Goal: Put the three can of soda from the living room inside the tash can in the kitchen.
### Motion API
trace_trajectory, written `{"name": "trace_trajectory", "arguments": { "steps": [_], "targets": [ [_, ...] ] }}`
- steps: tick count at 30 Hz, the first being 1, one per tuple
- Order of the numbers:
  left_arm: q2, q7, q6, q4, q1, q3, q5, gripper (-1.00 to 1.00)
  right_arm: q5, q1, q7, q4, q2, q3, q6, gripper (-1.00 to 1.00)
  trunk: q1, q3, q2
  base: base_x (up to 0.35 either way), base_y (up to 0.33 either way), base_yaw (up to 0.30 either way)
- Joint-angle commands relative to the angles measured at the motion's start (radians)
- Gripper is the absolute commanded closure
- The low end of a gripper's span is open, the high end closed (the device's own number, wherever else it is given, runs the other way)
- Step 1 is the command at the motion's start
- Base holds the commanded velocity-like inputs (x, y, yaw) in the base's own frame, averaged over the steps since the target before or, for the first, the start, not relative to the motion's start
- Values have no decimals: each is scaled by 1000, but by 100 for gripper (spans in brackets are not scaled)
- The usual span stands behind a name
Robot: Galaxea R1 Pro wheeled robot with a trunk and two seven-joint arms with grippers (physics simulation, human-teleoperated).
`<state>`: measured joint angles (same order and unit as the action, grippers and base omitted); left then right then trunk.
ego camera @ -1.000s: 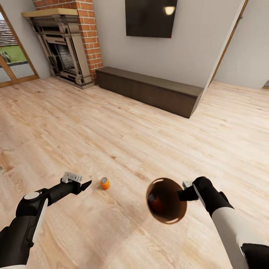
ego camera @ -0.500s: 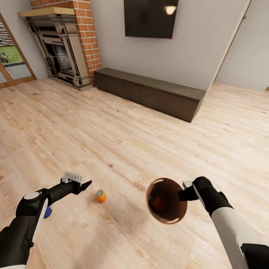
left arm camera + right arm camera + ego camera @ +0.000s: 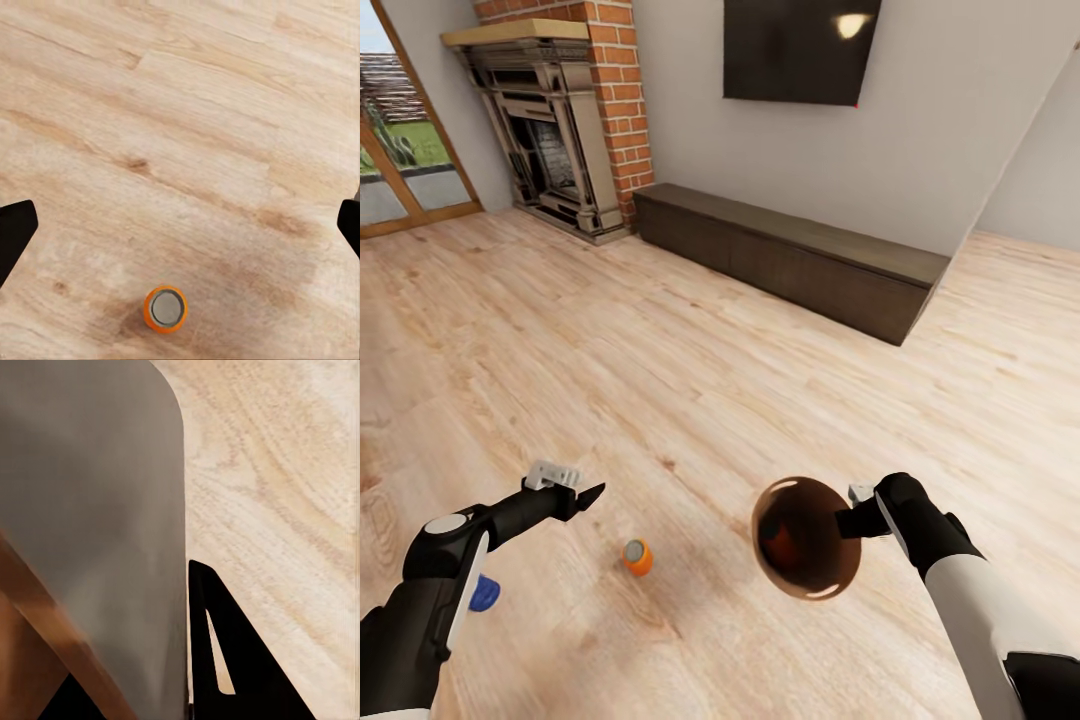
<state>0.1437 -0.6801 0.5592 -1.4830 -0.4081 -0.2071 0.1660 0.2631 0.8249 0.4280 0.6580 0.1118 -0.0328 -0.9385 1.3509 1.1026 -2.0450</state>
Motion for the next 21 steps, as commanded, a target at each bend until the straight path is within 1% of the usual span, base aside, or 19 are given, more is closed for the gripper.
{"name": "trace_trajectory", "arguments": {
  "steps": [1, 4, 5, 7, 8, 9, 10, 11, 12, 14, 17, 19, 21],
  "targets": [
    [0, 8, 1, 1, 0, 0, 1, -100, -25, 0, 6, 0, 0, -1, -5, 100, 0, 0, 0, 191, 0, 39],
    [-5, 69, 15, 6, 0, 0, 3, -100, -25, 0, 6, 0, -1, -1, -5, 100, 0, 0, 0, 161, 0, 20],
    [-13, 107, 27, 7, -1, 1, 2, -100, -25, 0, 6, -1, -1, -1, -5, 100, 0, 0, 0, 130, 0, 10],
    [-25, 141, 41, 9, -1, 1, 2, -100, -25, 0, 6, -1, -1, -1, -5, 100, 0, 0, 0, 100, 0, 7],
    [-38, 170, 56, 9, -1, 1, 3, -100, -25, 0, 6, -1, -2, -1, -5, 100, 0, 0, 0, 57, 0, 4],
    [-46, 182, 64, 9, -1, 1, 3, -100, -26, 0, 6, -1, -3, -1, -5, 100, 0, 0, 0, 45, 0, 3],
    [-61, 205, 84, 10, -2, 1, 3, -100, -26, 0, 7, -1, -7, 0, -5, 100, 0, 0, 0, 29, 0, 2],
    [-70, 216, 98, 10, -3, 2, 3, -100, -26, 0, 7, -1, -10, 0, -5, 100, 0, 0, 0, 23, 0, 2],
    [-90, 240, 132, 10, -6, 3, 3, -100, -26, 0, 7, -1, -13, 0, -5, 100, 0, 0, 0, 15, 0, 1],
    [-109, 274, 173, 12, -11, 4, 4, -100, -27, 0, 7, -1, -17, -1, -10, 100, 0, 0, 0, 10, 0, 1],
    [-120, 298, 196, 19, -14, 4, 3, -100, -28, 2, 9, 0, -20, -1, -22, 100, 0, 0, 0, 5, 0, 0],
    [-126, 311, 211, 25, -16, 4, 3, -100, -28, 16, 10, 1, -23, -2, -70, 100, 0, 0, 0, 2, 0, 0],
    [-129, 316, 224, 27, -18, 4, 3, -100, -29, 45, 11, 0, -22, -2, -103, 100, 0, 0, 0, 1, 0, 0]
  ]
}}
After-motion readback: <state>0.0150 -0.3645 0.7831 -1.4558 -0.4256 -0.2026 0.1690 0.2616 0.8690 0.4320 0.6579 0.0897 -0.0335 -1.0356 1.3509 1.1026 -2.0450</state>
